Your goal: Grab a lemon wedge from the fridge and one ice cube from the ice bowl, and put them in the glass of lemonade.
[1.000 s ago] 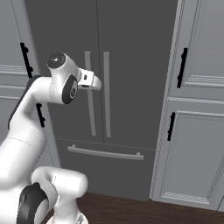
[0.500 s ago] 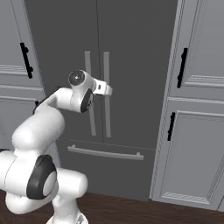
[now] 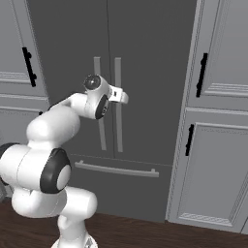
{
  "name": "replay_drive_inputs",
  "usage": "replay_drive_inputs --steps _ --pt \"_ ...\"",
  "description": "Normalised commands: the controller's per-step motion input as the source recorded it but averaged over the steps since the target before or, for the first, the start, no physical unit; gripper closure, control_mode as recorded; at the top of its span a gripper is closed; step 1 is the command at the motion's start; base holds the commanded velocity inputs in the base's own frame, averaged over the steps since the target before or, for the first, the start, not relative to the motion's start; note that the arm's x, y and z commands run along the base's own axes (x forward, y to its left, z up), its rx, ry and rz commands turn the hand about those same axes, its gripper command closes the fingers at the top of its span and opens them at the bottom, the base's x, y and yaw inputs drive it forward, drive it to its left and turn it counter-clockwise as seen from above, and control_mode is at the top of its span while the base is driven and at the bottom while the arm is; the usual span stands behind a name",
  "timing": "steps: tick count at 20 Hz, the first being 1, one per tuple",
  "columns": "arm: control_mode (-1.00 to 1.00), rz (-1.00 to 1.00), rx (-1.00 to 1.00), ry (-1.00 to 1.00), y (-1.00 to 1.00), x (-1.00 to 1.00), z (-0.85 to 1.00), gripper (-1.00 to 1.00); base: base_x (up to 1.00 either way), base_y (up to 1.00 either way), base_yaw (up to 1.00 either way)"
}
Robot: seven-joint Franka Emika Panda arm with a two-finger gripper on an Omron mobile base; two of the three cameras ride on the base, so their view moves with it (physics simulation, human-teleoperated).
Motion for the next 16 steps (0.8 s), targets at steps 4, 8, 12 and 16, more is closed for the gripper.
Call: replay_drive_inputs --steps 4,8,12,16 --pt "-1.0 0.0 0.0 0.02 0.0 0.03 0.07 -1.0 0.0 0.0 0.0" --pt "-1.0 0.0 0.0 -0.02 0.0 0.16 -0.19 -1.0 0.0 0.0 0.0" --pt "-1.0 0.01 0.0 0.0 -0.08 0.3 -0.06 -1.0 0.0 0.0 0.0" --pt "-1.0 0.03 0.0 0.02 -0.18 0.42 -0.04 -1.0 0.0 0.0 0.0"
